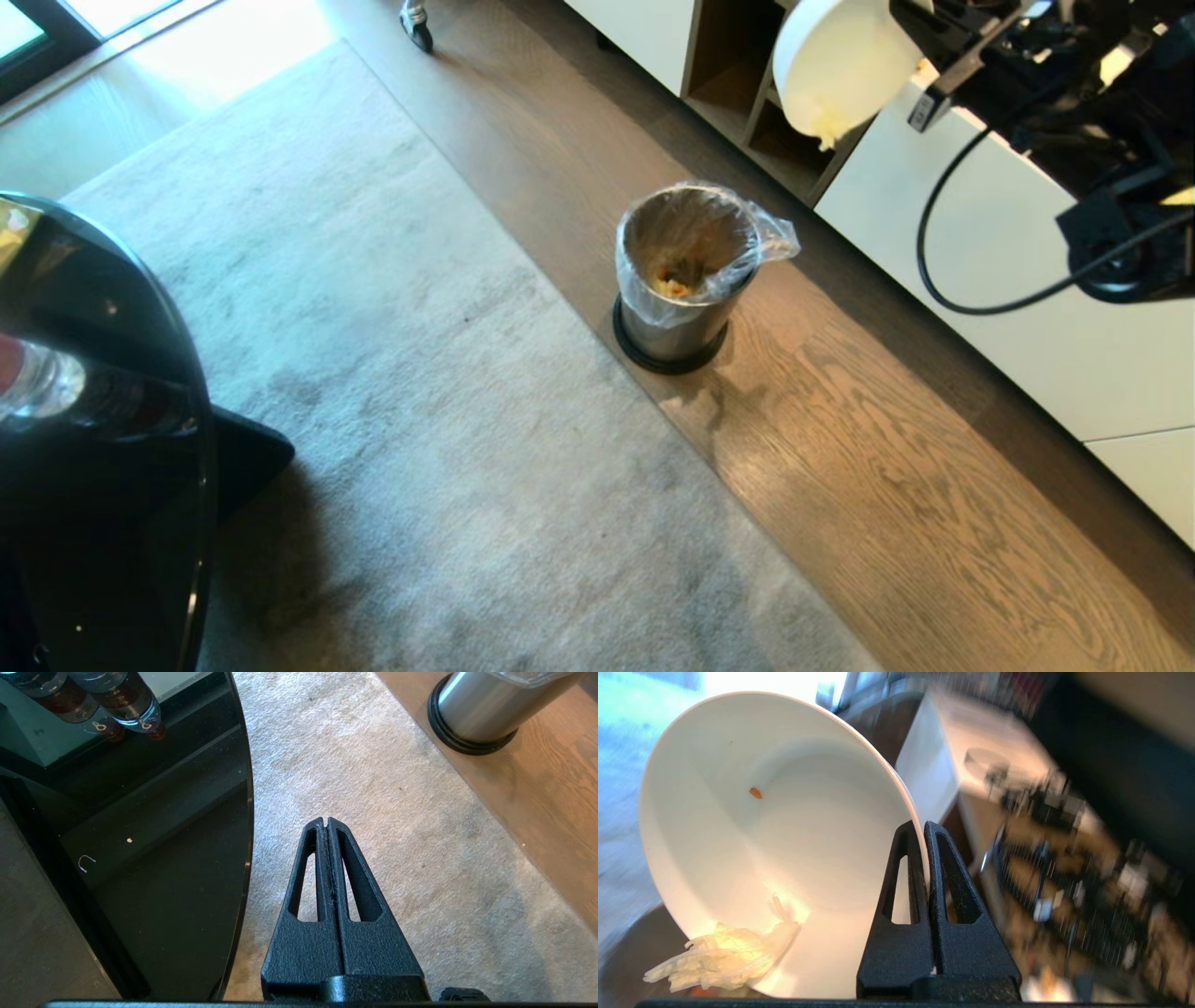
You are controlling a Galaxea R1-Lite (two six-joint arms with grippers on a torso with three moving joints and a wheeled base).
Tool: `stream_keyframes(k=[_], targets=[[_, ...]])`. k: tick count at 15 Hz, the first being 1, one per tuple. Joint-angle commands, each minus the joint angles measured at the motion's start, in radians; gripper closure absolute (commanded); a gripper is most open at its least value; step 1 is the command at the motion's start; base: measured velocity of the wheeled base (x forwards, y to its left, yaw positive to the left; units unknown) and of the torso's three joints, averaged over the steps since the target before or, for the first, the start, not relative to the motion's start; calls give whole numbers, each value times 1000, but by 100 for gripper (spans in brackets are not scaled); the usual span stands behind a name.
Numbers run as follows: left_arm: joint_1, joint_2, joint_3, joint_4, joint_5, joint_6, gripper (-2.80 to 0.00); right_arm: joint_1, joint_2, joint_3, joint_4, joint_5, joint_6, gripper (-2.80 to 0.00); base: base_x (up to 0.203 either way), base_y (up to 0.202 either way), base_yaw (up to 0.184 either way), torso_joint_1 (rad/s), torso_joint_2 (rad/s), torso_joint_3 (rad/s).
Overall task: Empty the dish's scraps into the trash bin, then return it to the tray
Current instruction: Put the bowl back to the table
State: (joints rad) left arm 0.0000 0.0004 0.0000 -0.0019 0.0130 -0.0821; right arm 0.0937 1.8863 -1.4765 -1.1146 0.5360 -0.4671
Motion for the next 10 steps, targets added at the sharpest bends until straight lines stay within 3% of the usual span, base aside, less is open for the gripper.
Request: stream_keyframes(k=[1,5,7,10], targets=[[0,0,0,0,1,-1,0,-84,-226,320,39,-2,51,0,0,0,0,0,0,0],[0,0,0,0,1,-1,0,-328,-566,900,89,-10,179,0,0,0,0,0,0,0],[0,0,0,0,1,-1,0,-430,-758,1099,129,-16,224,0,0,0,0,0,0,0],[0,0,0,0,1,-1,0,-493,-1044,1302,259,-76,257,0,0,0,0,0,0,0]])
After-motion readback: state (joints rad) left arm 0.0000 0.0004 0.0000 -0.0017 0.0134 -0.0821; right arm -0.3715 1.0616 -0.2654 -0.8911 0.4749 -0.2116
